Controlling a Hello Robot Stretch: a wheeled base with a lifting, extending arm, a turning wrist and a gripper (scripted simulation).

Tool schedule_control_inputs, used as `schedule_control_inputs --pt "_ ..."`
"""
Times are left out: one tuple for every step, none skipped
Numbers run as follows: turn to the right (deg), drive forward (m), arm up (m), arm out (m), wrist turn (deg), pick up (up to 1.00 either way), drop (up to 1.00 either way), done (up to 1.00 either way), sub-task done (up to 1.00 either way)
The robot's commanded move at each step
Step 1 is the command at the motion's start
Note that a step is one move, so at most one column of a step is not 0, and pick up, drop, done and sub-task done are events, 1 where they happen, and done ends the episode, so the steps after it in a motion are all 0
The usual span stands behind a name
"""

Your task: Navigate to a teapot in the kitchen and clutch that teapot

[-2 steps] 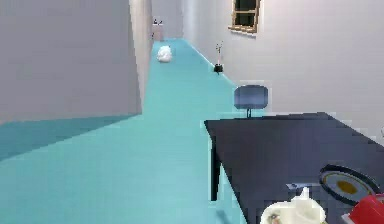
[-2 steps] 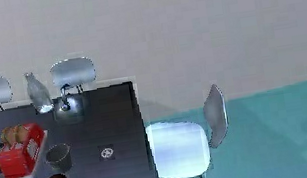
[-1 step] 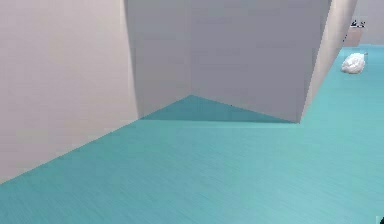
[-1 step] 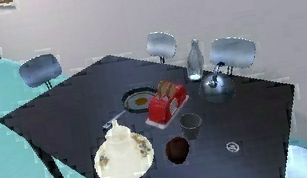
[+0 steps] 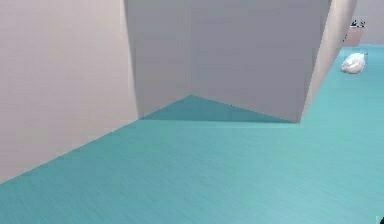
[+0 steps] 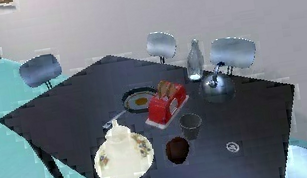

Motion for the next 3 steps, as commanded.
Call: schedule_control_inputs --pt "0.0 0.00 0.38 0.00 0.0 0.00 0.00 0.00 0.00" --pt "0.0 0.00 0.00 0.18 0.0 0.00 0.00 0.00 0.00" --pt "0.0 0.00 0.00 0.00 45.0 0.00 0.00 0.00 0.00"
